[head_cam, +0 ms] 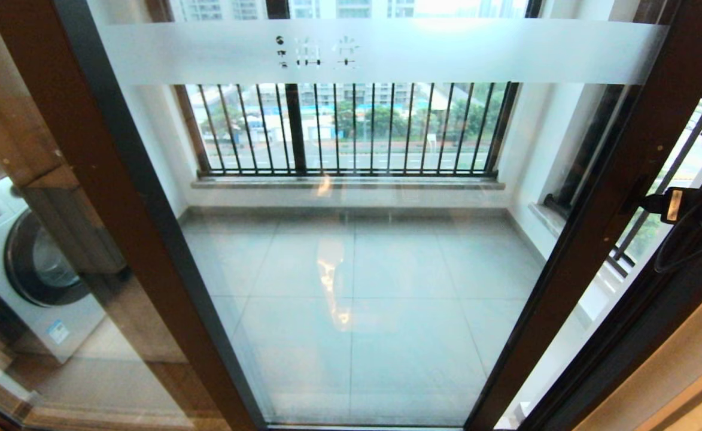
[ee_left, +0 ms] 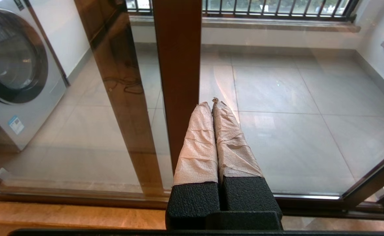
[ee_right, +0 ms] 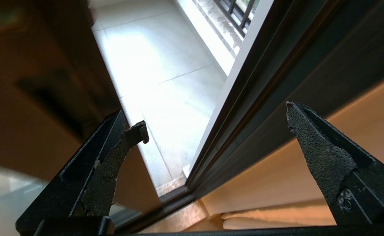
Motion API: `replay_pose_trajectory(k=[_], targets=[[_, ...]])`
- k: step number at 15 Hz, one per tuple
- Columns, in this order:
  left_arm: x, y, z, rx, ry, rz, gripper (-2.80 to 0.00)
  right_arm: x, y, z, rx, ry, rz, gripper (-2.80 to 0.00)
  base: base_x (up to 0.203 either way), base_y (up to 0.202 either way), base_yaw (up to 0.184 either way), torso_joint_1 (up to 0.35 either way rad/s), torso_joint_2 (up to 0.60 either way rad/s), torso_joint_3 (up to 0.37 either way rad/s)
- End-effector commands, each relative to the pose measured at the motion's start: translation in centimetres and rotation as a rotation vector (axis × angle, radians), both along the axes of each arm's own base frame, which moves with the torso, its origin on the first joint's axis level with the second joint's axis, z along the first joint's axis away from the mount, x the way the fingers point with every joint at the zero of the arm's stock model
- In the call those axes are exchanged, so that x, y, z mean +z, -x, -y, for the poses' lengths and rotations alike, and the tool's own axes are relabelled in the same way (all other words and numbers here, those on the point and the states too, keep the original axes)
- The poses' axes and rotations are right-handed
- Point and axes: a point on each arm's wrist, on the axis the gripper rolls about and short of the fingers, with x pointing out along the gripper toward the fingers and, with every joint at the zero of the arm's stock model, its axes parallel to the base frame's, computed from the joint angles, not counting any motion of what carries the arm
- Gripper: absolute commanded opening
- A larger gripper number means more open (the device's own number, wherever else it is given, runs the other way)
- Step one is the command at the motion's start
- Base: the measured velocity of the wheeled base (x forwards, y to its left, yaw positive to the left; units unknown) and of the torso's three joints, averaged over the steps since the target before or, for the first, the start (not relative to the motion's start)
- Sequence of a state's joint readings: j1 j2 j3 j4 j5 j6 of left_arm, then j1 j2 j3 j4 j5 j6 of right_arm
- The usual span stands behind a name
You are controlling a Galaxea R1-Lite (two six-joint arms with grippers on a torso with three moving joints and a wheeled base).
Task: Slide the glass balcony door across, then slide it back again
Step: Close the slid door
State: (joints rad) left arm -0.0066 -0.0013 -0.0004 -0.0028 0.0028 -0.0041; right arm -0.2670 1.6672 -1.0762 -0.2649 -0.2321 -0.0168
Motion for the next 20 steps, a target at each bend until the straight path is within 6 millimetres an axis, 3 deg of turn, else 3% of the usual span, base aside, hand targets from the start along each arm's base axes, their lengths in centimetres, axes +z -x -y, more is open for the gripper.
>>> replay_pose_trajectory(k=[1,3,8,9,12,16,20], targets=[[0.0,0.0,0.0,0.001,0.001,-0.001,-2.8,0.3,1.0,-1.2,0.03,0.002,0.005,0.0,0.0,0.0,0.0,0.0,0.0,0.0],[0.0,0.0,0.0,0.001,0.001,-0.001,-2.8,-0.1,1.1,-1.3,0.043,-0.009,-0.003,0.0,0.0,0.0,0.0,0.0,0.0,0.0],[0.0,0.0,0.0,-0.001,0.001,-0.001,-2.8,0.0,1.7,0.8,0.038,-0.034,0.016,0.0,0.0,0.0,0.0,0.0,0.0,0.0],[0.0,0.0,0.0,-0.001,0.001,-0.001,-2.8,0.6,2.3,1.2,0.041,-0.03,0.043,-2.8,0.0,0.0,0.0,0.0,0.0,0.0],[0.0,0.0,0.0,0.001,0.001,0.0,-2.8,2.4,4.7,1.0,0.101,-0.033,0.094,-2.8,0.0,0.0,0.0,0.0,0.0,0.0],[0.0,0.0,0.0,-0.001,0.001,-0.001,-2.8,2.3,5.5,-0.6,0.145,-0.035,0.082,-2.8,0.0,0.0,0.0,0.0,0.0,0.0],[0.0,0.0,0.0,0.001,0.001,-0.001,-2.8,2.0,4.9,-3.0,0.128,-0.008,0.063,-2.8,0.0,0.0,0.0,0.0,0.0,0.0]])
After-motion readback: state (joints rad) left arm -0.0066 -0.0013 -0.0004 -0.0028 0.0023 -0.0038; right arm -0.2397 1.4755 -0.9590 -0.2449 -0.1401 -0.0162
